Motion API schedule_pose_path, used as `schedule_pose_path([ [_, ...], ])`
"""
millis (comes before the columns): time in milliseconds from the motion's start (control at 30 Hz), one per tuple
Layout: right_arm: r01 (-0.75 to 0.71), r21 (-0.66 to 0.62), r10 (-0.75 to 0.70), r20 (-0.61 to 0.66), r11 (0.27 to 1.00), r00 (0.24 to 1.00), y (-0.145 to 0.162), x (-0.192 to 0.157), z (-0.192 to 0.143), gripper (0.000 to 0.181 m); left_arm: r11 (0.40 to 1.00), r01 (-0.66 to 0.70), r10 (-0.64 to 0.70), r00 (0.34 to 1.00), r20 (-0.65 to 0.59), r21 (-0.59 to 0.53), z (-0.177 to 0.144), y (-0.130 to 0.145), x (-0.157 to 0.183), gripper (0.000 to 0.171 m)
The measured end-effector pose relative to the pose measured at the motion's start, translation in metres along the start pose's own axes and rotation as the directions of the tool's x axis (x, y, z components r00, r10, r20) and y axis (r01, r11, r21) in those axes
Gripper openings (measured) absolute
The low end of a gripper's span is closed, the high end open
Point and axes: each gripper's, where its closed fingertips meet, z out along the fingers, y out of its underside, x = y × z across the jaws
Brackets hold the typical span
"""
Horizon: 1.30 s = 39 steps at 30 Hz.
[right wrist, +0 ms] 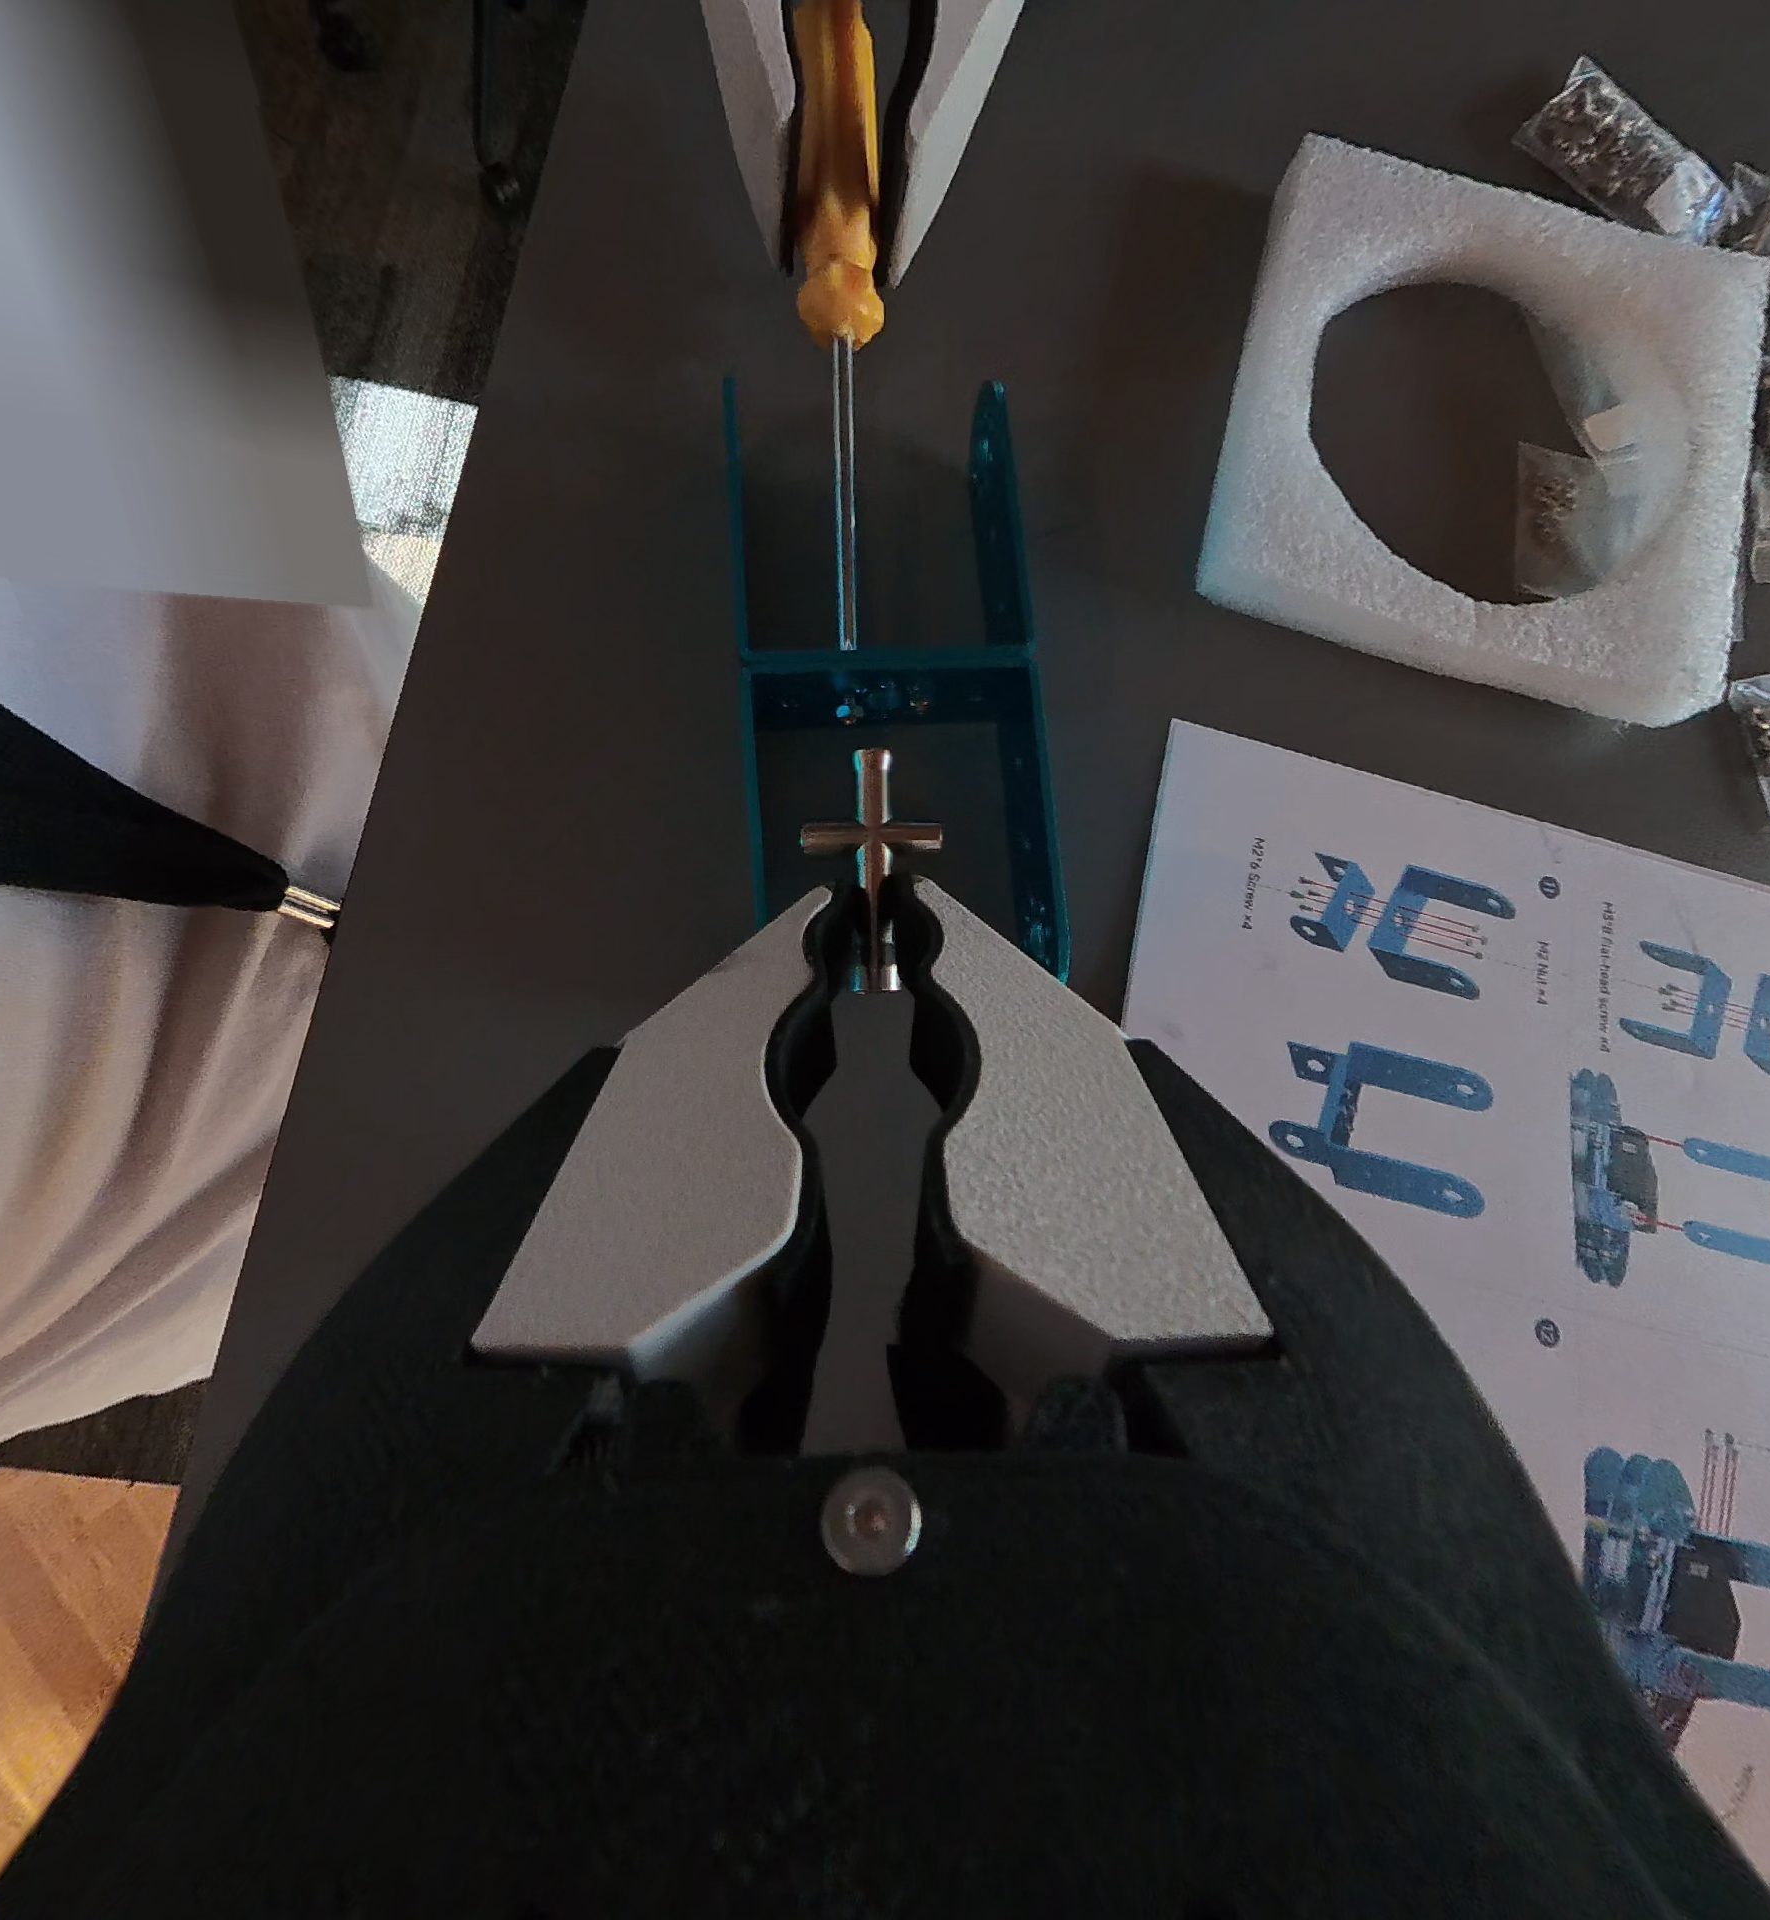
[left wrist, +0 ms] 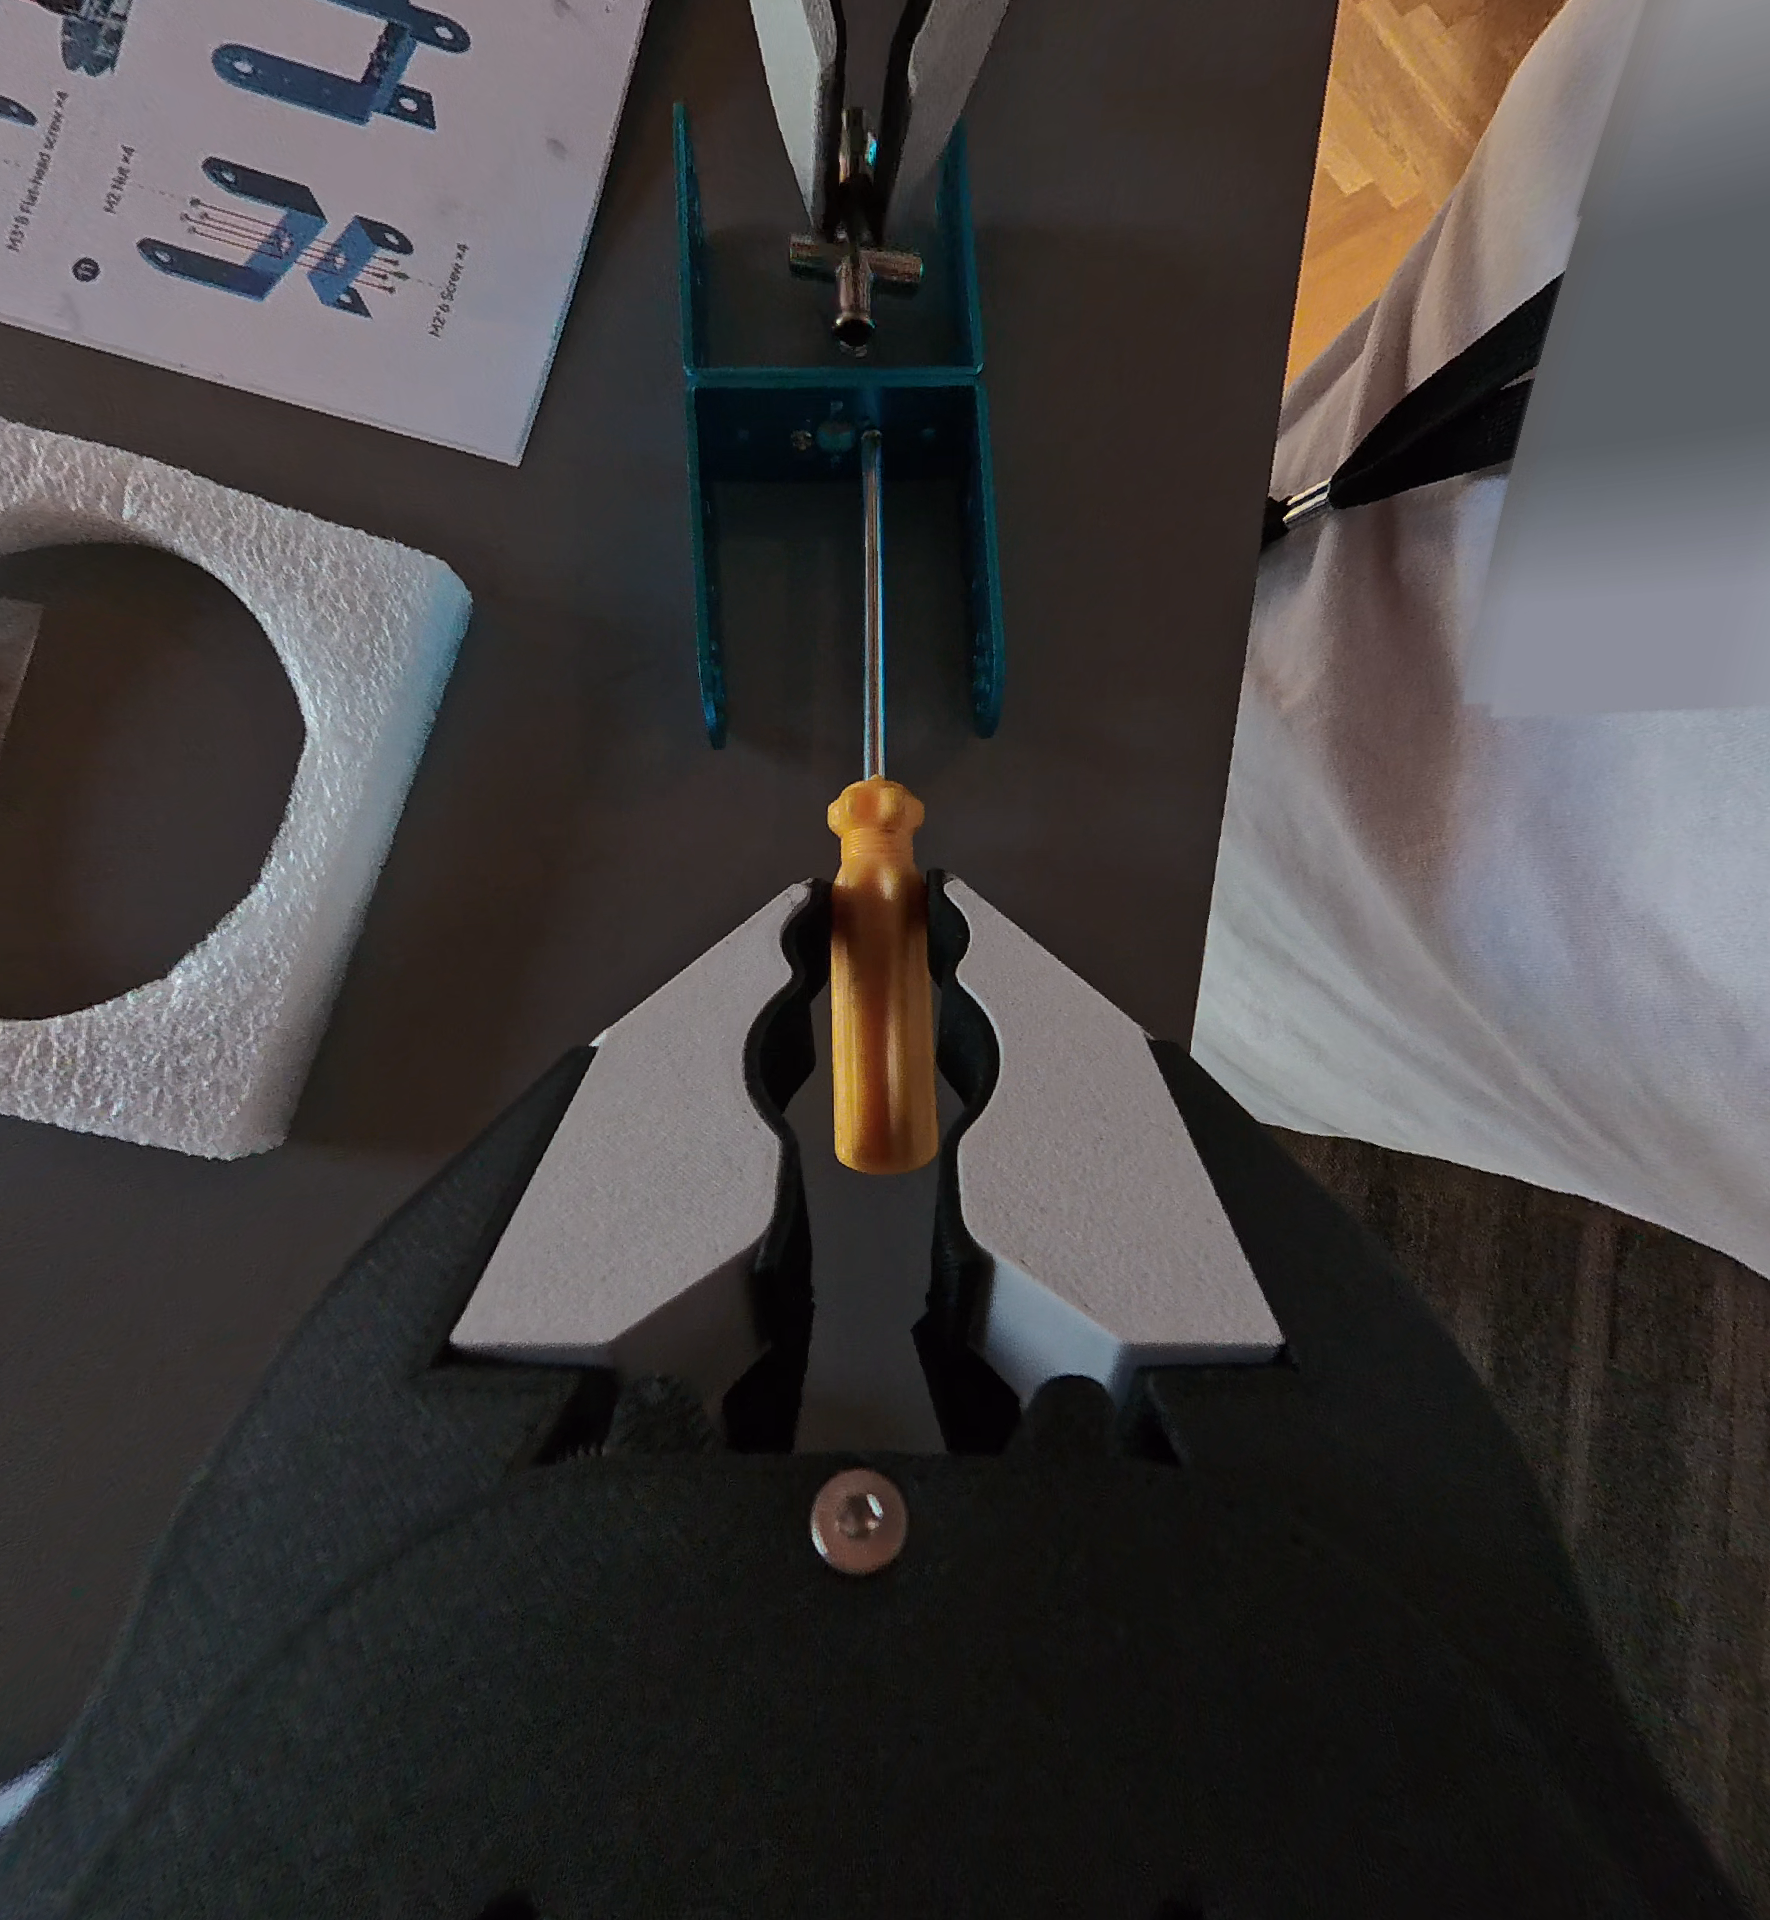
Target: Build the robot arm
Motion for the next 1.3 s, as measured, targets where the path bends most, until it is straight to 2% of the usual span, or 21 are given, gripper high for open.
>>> schedule_pose_path([
  [300, 0.069, -0.011, -0.068, 0.056, 0.998, 0.996, -0.002, -0.004, 0.007, 0.007, 1.000, 0.000, 0.000, 1.000, -0.007, -0.001, 0.002, -0.001, 0.001, 0.017],
  [633, 0.084, -0.032, -0.083, 0.047, 0.996, 0.995, -0.002, -0.007, 0.008, 0.007, 1.000, -0.008, 0.008, 1.000, -0.009, -0.007, 0.003, -0.005, 0.004, 0.017],
  [733, -0.001, -0.028, 0.004, 0.110, 1.000, 0.994, -0.002, -0.010, 0.008, 0.007, 1.000, -0.013, 0.013, 1.000, -0.005, -0.012, 0.003, -0.005, 0.005, 0.017],
  [833, -0.187, -0.037, 0.190, 0.246, 0.982, 0.950, -0.002, -0.014, 0.007, 0.007, 1.000, -0.016, 0.016, 1.000, -0.002, -0.012, 0.005, -0.005, 0.006, 0.017],
  [900, -0.308, -0.063, 0.311, 0.326, 0.949, 0.893, -0.002, -0.015, 0.007, 0.007, 1.000, -0.018, 0.018, 1.000, -0.001, -0.015, 0.005, -0.005, 0.006, 0.017],
  [1000, -0.460, -0.127, 0.466, 0.441, 0.879, 0.767, -0.003, -0.020, 0.005, 0.006, 1.000, -0.024, 0.024, 1.000, 0.000, -0.014, 0.006, -0.005, 0.007, 0.017],
  [1133, -0.563, -0.188, 0.565, 0.534, 0.805, 0.629, -0.004, -0.023, 0.003, 0.006, 0.999, -0.035, 0.035, 0.999, -0.003, -0.012, 0.006, -0.005, 0.008, 0.017],
  [1233, -0.572, -0.165, 0.561, 0.535, 0.803, 0.632, -0.003, -0.022, 0.004, 0.006, 0.999, -0.042, 0.042, 0.999, 0.002, -0.020, 0.007, -0.004, 0.008, 0.017],
  [1300, -0.559, -0.123, 0.536, 0.510, 0.820, 0.673, -0.003, -0.019, 0.005, 0.006, 0.999, -0.034, 0.034, 0.999, -0.001, -0.014, 0.007, -0.004, 0.008, 0.017],
])
